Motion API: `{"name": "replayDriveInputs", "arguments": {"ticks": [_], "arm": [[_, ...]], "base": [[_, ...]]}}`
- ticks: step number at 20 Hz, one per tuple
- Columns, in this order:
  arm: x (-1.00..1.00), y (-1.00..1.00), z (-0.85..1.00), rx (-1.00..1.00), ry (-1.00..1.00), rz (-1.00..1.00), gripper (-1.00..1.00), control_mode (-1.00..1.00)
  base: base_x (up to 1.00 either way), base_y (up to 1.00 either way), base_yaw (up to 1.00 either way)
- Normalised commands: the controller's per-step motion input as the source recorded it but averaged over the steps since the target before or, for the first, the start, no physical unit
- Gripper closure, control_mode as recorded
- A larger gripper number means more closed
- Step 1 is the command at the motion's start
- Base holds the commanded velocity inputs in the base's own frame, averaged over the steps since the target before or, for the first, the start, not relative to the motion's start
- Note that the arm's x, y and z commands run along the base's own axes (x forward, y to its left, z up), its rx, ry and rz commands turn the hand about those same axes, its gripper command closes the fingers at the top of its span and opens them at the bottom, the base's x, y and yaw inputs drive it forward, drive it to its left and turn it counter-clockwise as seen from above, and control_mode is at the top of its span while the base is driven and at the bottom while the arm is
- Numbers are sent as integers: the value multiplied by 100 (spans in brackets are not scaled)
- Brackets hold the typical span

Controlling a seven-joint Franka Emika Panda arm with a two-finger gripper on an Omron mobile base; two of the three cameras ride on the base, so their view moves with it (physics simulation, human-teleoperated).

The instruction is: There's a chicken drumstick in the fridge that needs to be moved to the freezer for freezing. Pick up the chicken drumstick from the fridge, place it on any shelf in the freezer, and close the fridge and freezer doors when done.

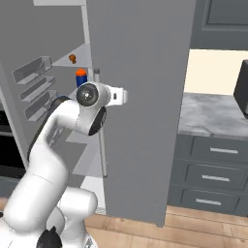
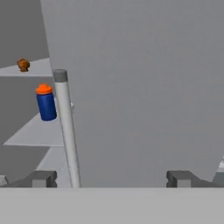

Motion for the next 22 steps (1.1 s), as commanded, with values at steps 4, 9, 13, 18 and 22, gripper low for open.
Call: {"name": "replayDriveInputs", "arguments": {"ticks": [4,9,13,18,22], "arm": [[-92,21,17,0,10,0,-100,-100],[-96,53,-2,0,5,0,-100,-100],[-62,89,0,0,-1,0,-100,-100],[-38,100,-8,1,-2,0,-100,-100],[-27,100,-18,0,-5,0,-100,-100]], "base": [[0,0,0],[0,0,0],[0,0,0],[0,0,0],[0,0,0]]}}
